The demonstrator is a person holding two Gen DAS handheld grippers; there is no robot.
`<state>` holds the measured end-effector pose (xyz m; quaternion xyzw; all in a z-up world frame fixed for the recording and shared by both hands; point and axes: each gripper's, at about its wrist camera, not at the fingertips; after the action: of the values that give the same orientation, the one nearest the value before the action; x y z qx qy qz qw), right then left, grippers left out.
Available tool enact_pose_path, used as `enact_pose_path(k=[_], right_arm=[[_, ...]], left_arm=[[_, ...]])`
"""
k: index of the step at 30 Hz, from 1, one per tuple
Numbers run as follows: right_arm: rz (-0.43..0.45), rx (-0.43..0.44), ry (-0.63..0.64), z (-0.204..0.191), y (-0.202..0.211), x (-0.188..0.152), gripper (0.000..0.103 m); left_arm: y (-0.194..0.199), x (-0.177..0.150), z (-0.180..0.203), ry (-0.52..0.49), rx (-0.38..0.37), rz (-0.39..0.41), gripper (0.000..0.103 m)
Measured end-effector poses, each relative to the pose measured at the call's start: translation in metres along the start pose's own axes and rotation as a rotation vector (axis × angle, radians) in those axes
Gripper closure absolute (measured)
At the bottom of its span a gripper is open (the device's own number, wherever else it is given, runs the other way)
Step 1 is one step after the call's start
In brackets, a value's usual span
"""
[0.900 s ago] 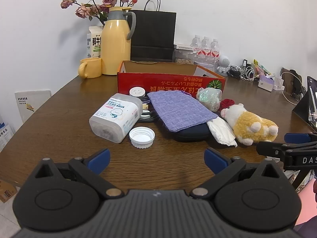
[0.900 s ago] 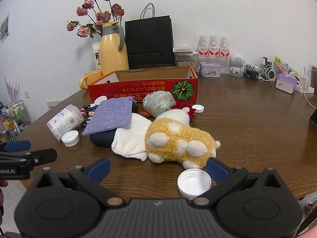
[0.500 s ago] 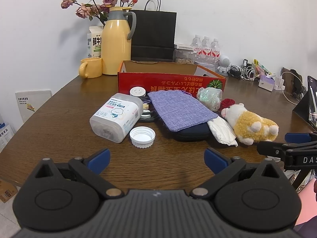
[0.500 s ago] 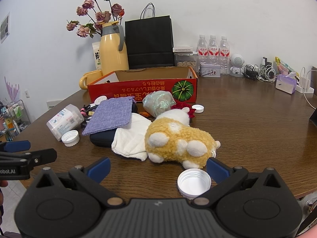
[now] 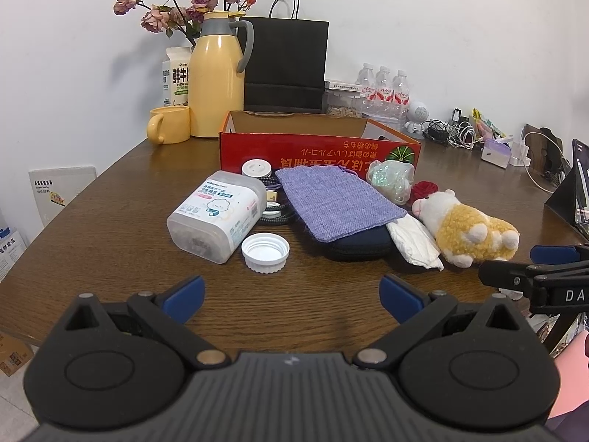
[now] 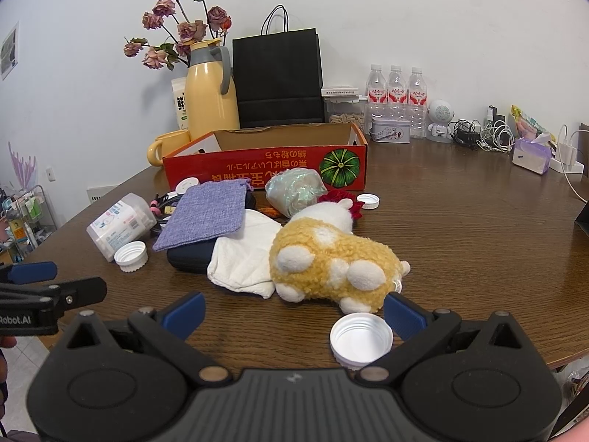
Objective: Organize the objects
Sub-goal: 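Move the right tool toward the white bottle cap on the table, then grasp the white bottle cap with the right tool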
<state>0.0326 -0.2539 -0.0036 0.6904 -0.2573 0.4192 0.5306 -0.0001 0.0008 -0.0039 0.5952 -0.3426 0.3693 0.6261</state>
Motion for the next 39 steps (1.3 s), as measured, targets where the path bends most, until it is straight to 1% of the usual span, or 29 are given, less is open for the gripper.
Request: enact_pose_path(k=[18,29,32,34,38,39], right_arm=[[-0.007,-0.006,-0.002,0.001,-0.005,-0.004,0.0],[-0.016,-0.031,-0.002,0.005,-0.01,-0.007,0.001],[-0.027,-0.047,0.0,0.009,-0.015,-0.01,0.006],[-0.034,-0.049,-0.001,0.012,-0.018,-0.012,0.015],[-0.048,-0.056,0.011,0.014,-0.023,-0.017,0.022],[-0.053,-0.053,0.011,0.015,-0.024,-0.018,0.028]], left_arm=[[-0.002,-0.001,0.001,0.004,0.003,-0.007,0.0],[-0.006,-0.003,-0.001,0.014,-0.001,-0.025,0.0],[-0.008,-0.003,-0.002,0.021,0.002,-0.032,0.0],[-0.009,-0.003,-0.003,0.025,0.005,-0.035,0.0],[-0.012,-0.004,-0.003,0.03,0.011,-0.043,0.0],[-0.013,-0.004,-0.003,0.03,0.013,-0.045,0.0]])
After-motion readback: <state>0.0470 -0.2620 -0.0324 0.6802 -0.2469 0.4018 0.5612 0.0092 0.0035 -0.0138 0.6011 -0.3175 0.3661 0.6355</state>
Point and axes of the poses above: each gripper's, at about its wrist camera, not at the fingertips, and y roughly against the way its jaws point, z to its right, x to its top
